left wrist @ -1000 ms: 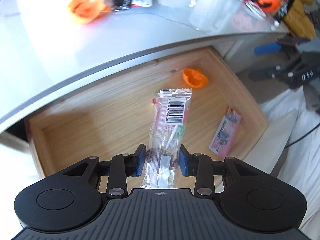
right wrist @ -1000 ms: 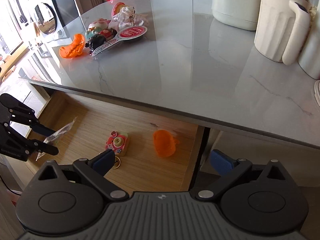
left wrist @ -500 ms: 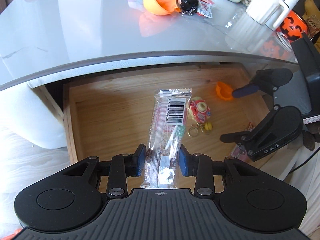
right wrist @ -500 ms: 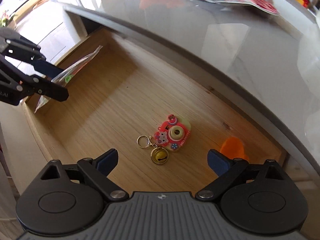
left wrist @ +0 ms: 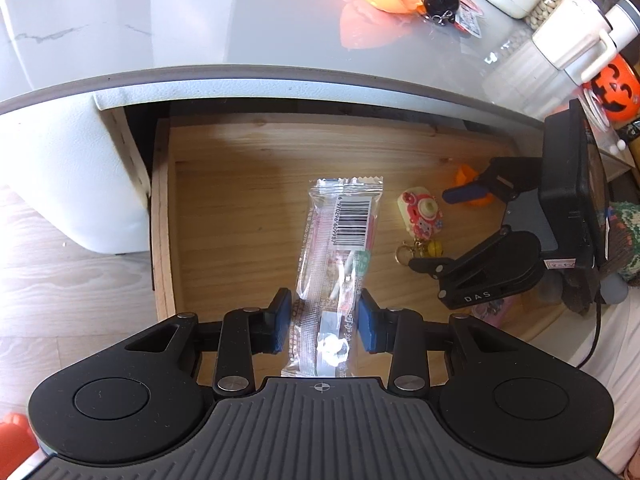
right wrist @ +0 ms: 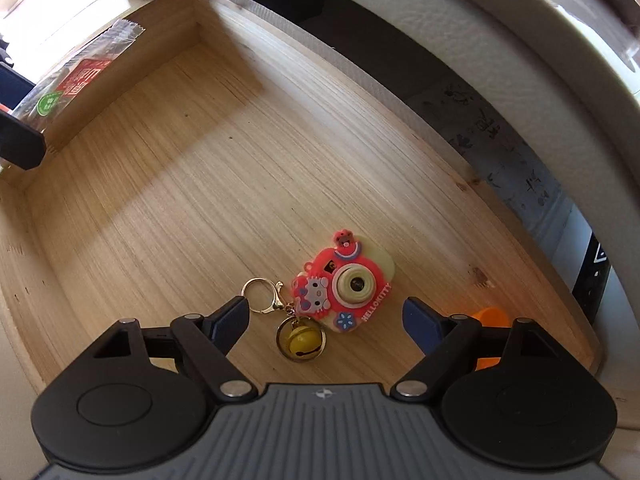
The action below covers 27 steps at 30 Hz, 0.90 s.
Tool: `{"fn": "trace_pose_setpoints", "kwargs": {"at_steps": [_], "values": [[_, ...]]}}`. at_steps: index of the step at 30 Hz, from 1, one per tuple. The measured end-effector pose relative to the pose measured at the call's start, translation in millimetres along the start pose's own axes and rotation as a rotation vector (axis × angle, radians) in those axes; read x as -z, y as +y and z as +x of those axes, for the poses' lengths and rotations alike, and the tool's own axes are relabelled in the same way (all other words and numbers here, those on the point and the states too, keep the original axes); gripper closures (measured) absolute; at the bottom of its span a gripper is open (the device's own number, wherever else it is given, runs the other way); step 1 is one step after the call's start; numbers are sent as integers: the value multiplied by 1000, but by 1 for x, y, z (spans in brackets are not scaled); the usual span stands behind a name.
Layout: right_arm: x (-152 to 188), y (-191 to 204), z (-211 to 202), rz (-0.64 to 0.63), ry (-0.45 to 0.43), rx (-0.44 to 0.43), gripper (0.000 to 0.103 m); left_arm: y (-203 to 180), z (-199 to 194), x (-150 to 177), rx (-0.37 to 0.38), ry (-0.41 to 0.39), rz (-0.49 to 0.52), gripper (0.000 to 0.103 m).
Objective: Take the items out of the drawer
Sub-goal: 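Hold the candy packet with left tool while right tool grasps the pink keychain toy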
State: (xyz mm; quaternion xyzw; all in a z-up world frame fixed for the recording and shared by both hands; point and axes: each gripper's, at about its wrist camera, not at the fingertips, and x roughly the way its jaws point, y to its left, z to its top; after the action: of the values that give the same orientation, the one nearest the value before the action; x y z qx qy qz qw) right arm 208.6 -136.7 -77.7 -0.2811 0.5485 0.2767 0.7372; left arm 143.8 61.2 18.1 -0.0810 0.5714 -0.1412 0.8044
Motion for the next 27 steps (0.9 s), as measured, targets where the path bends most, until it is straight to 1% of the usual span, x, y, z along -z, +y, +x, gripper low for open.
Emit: {"fn": "trace_pose_setpoints", "kwargs": {"at_steps": [3,6,9,10,13,14,16,19,20,22,24,25,26,27], "values": [[-2,4,1,-27,-5,-15,18,-1,3,-2,2,7,-4,65],[-5,3,4,-19,-8,-34,18,1,8,-5,-3,12,-16,65],[-8,1,2,-17,-52,-62,18,3,9,-7,-8,17,-35,65],[-8,2,0,-24,-68,-87,18,4,9,-7,-8,17,-42,65],[-5,6,-14,-56,-73,-222,19,8,8,-6,-7,18,-58,65],[-2,8,-18,-70,-76,-229,19,8,8,-5,-9,18,-60,65],[4,8,-22,-80,-81,-203,19,9,9,-5,-13,21,-60,65],[10,-4,-12,-29,-25,-171,19,8,9,-4,-31,31,-48,65],[11,-6,-9,-22,-5,-148,19,7,9,-4,-39,33,-41,65],[14,-2,-7,-30,9,-58,19,5,10,-4,-49,33,-31,65],[16,-3,-13,-53,-23,26,19,4,10,-4,-48,35,-28,65],[17,-4,-16,-52,-41,36,19,4,10,-4,-49,36,-28,65],[17,-7,-21,-33,-58,13,19,4,10,-3,-51,38,-27,65],[16,-11,-25,-1,-66,-38,19,4,11,-3,-54,42,-26,65]]}}
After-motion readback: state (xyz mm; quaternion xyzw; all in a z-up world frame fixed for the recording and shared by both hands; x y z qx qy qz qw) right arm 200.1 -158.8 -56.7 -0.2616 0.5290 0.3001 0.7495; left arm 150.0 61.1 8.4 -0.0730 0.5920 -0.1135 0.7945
